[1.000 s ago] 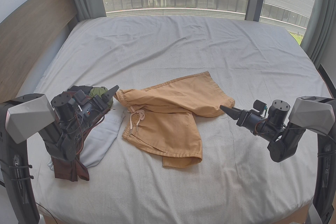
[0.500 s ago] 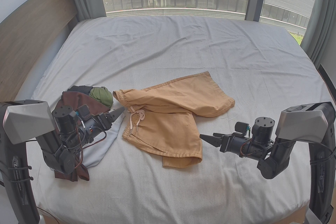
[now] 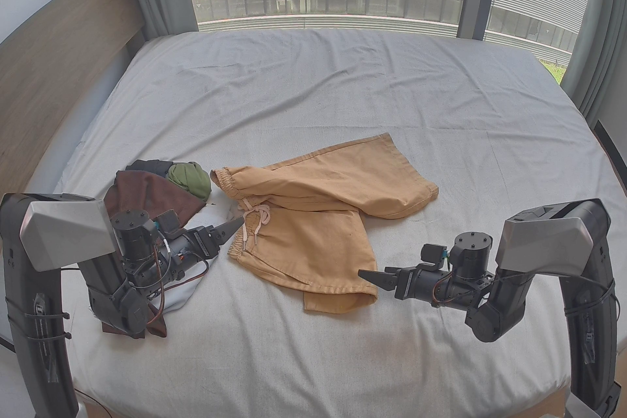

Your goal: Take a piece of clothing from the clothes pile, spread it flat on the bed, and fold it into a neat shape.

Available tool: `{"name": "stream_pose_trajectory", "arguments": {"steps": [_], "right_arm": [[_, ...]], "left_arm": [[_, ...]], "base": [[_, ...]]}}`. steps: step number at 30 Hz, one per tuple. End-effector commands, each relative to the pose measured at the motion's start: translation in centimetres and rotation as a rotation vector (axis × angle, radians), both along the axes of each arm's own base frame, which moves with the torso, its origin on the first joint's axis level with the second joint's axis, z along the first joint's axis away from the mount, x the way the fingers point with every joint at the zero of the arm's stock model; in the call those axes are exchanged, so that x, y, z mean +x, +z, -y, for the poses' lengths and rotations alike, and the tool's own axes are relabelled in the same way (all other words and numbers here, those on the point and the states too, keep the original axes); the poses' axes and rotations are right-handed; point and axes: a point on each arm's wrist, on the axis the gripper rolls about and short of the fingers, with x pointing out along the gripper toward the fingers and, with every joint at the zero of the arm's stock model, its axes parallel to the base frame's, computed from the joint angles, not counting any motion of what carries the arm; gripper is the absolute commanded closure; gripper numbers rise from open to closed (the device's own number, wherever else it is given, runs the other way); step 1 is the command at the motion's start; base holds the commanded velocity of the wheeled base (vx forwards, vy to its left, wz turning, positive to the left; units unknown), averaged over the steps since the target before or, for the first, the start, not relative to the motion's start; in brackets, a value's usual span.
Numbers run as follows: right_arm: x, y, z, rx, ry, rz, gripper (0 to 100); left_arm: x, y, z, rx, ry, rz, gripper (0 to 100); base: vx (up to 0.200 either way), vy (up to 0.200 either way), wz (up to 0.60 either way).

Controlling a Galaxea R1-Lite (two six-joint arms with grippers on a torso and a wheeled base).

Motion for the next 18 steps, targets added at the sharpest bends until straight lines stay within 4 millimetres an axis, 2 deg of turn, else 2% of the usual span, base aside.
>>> {"name": "stream_pose_trajectory", "arguments": {"steps": [1, 7, 8, 18], "right_arm": [[0.2, -1.4, -1.0, -0.009, 0.012, -0.017, 0], [0.0, -1.7, -1.5, -0.008, 0.021, -0.027, 0], [0.0, -1.7, -1.5, -0.008, 0.021, -0.027, 100], [-1.6, -1.8, -1.7, -0.013, 0.031, -0.071, 100]], "left_arm": [[0.0, -0.2, 0.1, 0.0, -0.003, -0.004, 0], [0.1, -0.1, 0.0, 0.0, -0.001, -0.001, 0], [0.1, 0.0, 0.0, -0.001, 0.001, 0.002, 0], [0.3, -0.1, -0.1, -0.002, 0.005, 0.002, 0]], "base": [[0.0, 0.0, 0.0], [0.0, 0.0, 0.0], [0.0, 0.0, 0.0], [0.0, 0.0, 0.0]]}}
